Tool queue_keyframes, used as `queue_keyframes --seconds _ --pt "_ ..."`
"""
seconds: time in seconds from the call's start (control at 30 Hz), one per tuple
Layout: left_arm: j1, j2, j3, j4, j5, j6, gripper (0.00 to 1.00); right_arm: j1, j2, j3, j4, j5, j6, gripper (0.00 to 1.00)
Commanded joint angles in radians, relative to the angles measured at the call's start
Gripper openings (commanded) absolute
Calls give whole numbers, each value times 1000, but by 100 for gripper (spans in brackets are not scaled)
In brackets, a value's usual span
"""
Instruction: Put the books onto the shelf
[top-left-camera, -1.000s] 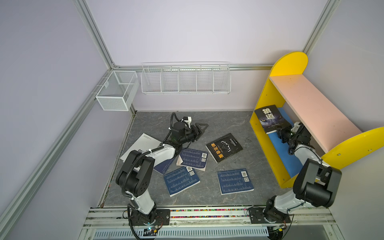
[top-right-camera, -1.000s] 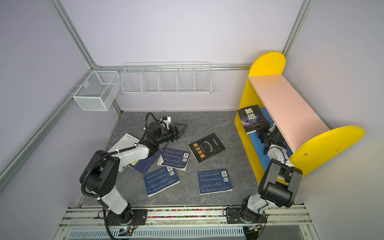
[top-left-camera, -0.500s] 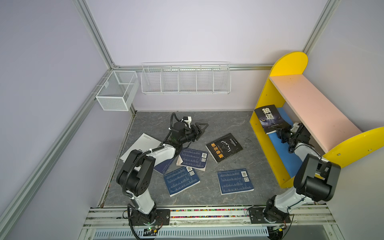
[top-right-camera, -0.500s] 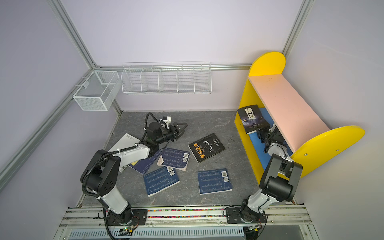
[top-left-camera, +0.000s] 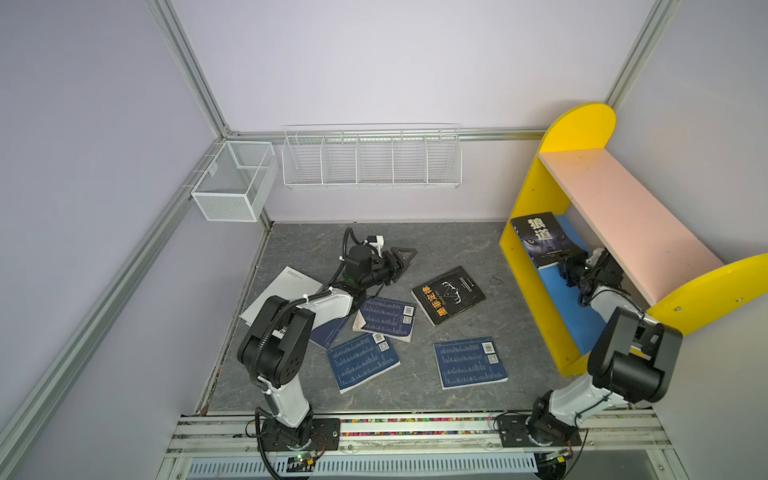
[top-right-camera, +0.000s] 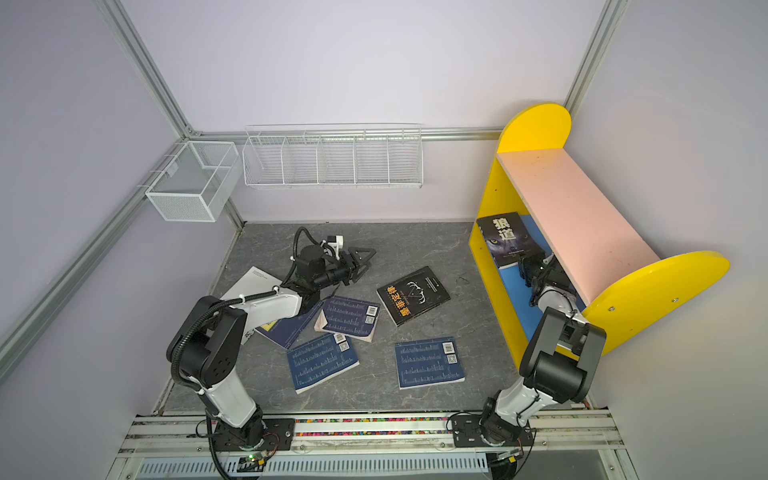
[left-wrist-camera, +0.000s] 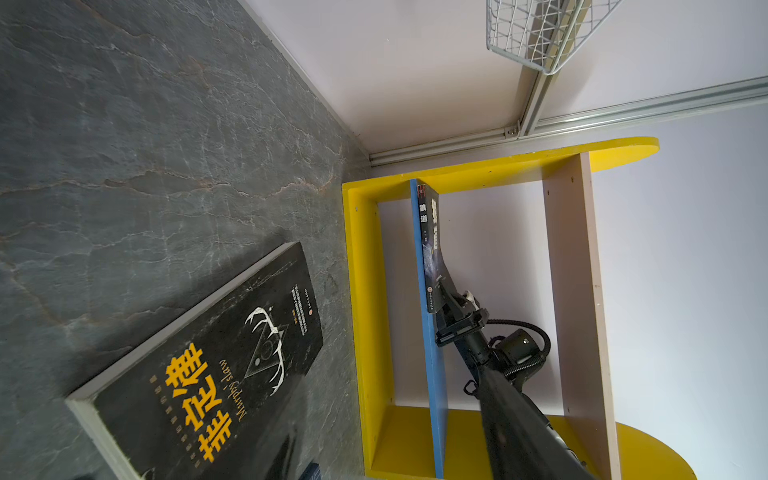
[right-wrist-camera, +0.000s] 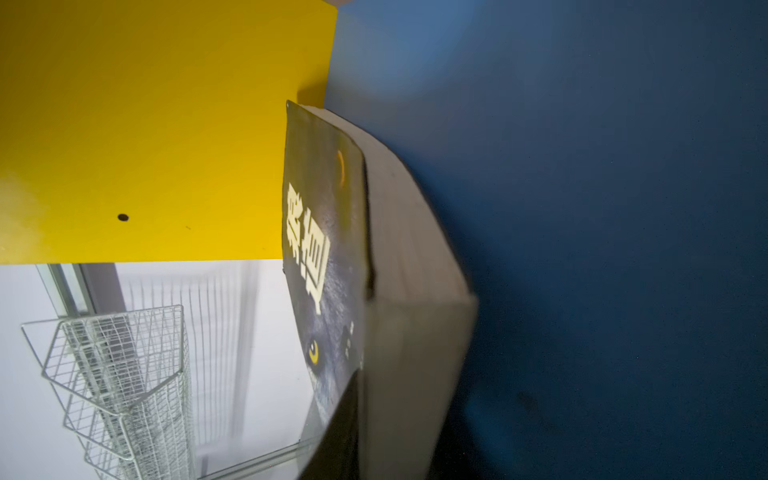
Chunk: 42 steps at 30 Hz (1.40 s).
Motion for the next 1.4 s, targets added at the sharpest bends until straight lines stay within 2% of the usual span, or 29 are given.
queue_keyframes --seconds 0.0,0.27,0.67,0.73,0.83,0.87,0.97,1.07,1.2,1.37 --pt "6 13 -8 42 13 -18 67 -8 25 15 -1 38 13 19" --pt "6 21 -14 63 13 -30 67 -9 25 -5 6 48 20 13" --pt "6 21 -28 80 11 -38 66 -8 58 13 -13 41 16 14" --pt "6 21 -28 81 11 -39 66 -8 56 10 -15 42 14 18" --pt "6 21 -30 86 13 -43 66 -8 49 15 -36 40 10 33" --pt "6 22 -31 87 12 -42 66 -8 45 21 -44 36 6 35" --pt "6 20 -36 94 12 -45 66 -7 34 45 -91 37 -18 36" --pt "6 21 -40 107 15 -53 66 -7 29 76 -154 39 -47 44" --pt "6 27 -52 144 16 -74 66 -8 30 107 -238 38 -70 45" --pt "5 26 -69 182 19 -93 66 -5 30 105 -250 22 -74 45"
